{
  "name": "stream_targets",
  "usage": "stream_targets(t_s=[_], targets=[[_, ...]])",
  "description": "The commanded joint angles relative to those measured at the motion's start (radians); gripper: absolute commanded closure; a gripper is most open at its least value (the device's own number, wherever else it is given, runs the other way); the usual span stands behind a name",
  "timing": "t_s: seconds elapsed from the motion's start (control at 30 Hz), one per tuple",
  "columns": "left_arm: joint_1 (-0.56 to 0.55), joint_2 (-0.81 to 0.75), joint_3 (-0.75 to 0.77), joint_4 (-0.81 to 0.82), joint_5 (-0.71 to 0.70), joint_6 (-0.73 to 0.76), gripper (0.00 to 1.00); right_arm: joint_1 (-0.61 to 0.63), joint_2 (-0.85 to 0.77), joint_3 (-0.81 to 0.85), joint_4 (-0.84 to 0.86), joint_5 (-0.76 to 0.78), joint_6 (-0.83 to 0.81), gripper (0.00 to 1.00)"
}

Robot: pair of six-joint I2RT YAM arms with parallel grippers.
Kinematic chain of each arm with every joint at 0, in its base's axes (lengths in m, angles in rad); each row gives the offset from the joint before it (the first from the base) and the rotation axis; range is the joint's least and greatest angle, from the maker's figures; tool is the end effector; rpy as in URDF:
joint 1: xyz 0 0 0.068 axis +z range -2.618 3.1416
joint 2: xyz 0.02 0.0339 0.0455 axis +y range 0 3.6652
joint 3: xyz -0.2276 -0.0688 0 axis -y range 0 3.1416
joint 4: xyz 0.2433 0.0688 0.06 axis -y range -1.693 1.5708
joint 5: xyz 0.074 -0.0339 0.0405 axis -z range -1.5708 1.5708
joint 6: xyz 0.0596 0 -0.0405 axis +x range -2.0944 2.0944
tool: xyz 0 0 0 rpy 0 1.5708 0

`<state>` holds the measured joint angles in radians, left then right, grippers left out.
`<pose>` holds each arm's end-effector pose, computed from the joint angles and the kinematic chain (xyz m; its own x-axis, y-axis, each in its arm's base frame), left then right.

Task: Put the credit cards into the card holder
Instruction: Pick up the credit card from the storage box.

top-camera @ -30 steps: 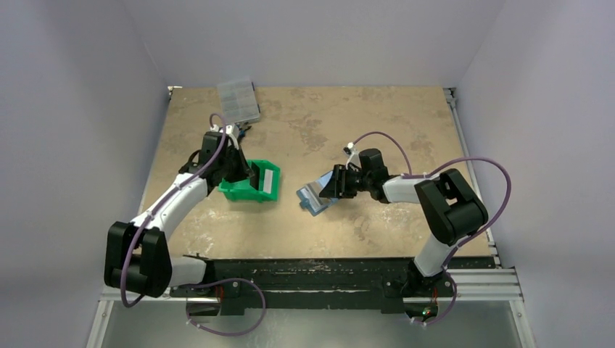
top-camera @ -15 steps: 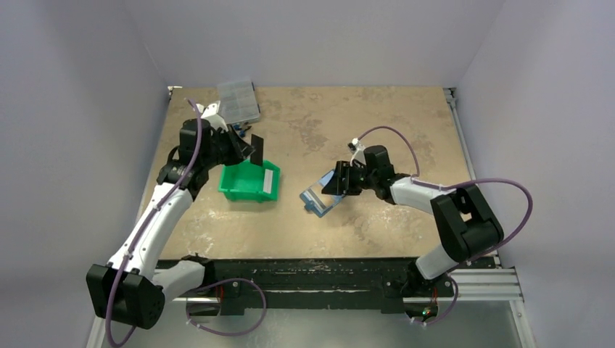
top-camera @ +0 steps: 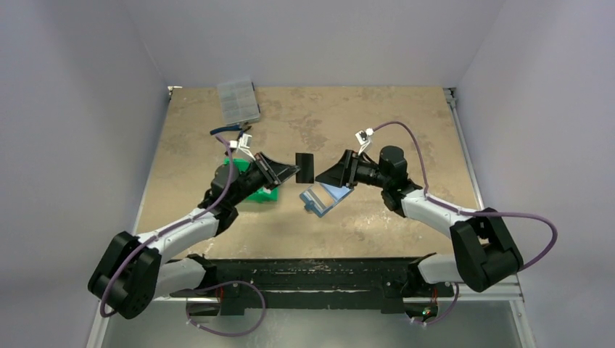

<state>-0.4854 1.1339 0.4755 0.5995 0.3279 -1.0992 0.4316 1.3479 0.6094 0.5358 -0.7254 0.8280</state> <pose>0.2414 -0.1490 0.2106 -0.6705 -0.5999 -0.4366 0.2835 0.3367 -0.8979 0.2615 0.1640 0.1922 -0.7890 0.2434 -0.5641 -0.4762 0.3378 0.8118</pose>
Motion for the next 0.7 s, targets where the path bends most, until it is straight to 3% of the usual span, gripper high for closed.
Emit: stream_targets(t_s=[0.0, 0.13, 0.23, 0.4, 0.53, 0.57, 0.67], targets=[[-0.086, 0.064, -0.064, 0.413, -0.16, -0.149, 1.0, 0.002, -0.01, -0.05, 0.203, 0.018, 0.202, 0.31], [-0.139, 0.106, -0.081, 0.462, -0.22, -0.153, 1.0, 0.002, -0.019, -0.074, 0.257, 0.038, 0.25, 0.36], [-0.167, 0.138, -0.099, 0.529, -0.257, -0.163, 1.0, 0.002, -0.021, -0.09, 0.309, 0.033, 0.288, 0.46], [-0.195, 0.185, -0.105, 0.58, -0.299, -0.169, 1.0, 0.002, -0.008, -0.134, 0.472, 0.018, 0.394, 0.69], [-0.213, 0.223, -0.087, 0.557, -0.296, -0.152, 1.0, -0.01, 0.006, -0.154, 0.557, -0.006, 0.45, 1.0], [-0.213, 0.224, -0.074, 0.498, -0.291, -0.141, 1.0, -0.021, 0.002, -0.151, 0.522, -0.006, 0.424, 1.0], [-0.214, 0.198, -0.033, 0.249, -0.297, -0.094, 0.77, -0.066, -0.047, -0.134, 0.291, 0.017, 0.25, 1.0]])
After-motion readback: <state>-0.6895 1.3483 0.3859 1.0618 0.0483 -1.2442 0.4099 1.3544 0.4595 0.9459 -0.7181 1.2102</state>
